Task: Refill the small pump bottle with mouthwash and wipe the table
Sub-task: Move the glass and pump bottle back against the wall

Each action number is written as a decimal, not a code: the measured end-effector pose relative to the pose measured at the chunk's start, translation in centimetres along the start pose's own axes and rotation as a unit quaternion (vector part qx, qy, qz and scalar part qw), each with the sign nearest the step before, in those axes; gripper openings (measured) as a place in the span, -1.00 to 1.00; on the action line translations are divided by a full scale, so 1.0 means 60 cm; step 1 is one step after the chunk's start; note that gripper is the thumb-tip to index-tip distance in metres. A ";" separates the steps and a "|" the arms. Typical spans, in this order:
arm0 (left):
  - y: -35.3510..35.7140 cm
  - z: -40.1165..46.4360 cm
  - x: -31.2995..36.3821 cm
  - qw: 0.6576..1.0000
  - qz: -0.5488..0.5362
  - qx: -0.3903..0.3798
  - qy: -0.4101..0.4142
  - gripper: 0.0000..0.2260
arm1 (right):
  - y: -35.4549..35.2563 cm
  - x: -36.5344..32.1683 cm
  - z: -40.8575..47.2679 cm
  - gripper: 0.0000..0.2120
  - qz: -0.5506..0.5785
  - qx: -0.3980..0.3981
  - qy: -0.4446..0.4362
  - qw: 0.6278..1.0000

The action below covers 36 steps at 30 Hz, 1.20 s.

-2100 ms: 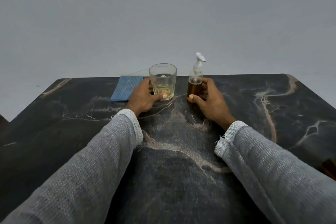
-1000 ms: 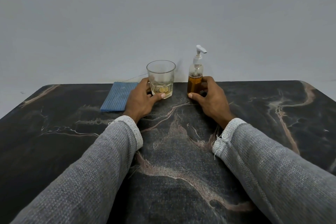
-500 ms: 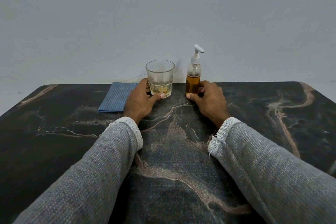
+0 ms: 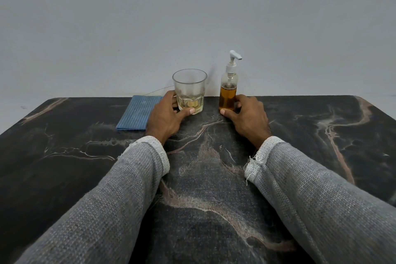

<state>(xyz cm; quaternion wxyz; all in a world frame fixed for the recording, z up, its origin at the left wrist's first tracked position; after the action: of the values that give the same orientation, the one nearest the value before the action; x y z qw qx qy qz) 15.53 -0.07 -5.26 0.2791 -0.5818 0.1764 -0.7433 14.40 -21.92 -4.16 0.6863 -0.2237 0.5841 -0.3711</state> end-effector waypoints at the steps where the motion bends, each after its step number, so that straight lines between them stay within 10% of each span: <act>1: 0.000 0.000 0.000 1.000 -0.002 0.000 -0.001 -0.43 | 0.000 0.000 0.000 -0.55 0.000 0.000 0.000 1.000; 16: 0.001 0.001 -0.001 1.000 0.006 0.005 0.003 -0.44 | 0.005 0.005 0.005 -0.58 -0.011 0.004 0.003 1.000; 25: -0.005 -0.012 0.007 0.999 -0.022 -0.013 0.034 -0.46 | -0.003 0.010 -0.004 -0.11 0.086 0.009 0.016 0.996; 36: -0.098 -0.145 0.017 0.996 -0.055 0.042 0.051 -0.62 | -0.036 0.000 -0.075 -0.42 0.158 0.015 0.002 0.987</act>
<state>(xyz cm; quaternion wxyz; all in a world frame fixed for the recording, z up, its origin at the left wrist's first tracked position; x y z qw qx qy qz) 5.76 3.36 -3.28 0.2527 -0.5393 0.1266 -0.7932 9.53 -22.71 -3.53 0.7384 -0.1174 0.6077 -0.2677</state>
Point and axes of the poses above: each hand's wrist, its own z-axis towards the middle knuckle, its own y-axis out of the palm, x = y × z, the point moved 5 cm from there along z, towards the middle knuckle, and after that the axes turned 5 degrees about z, right-handed, at the moved point
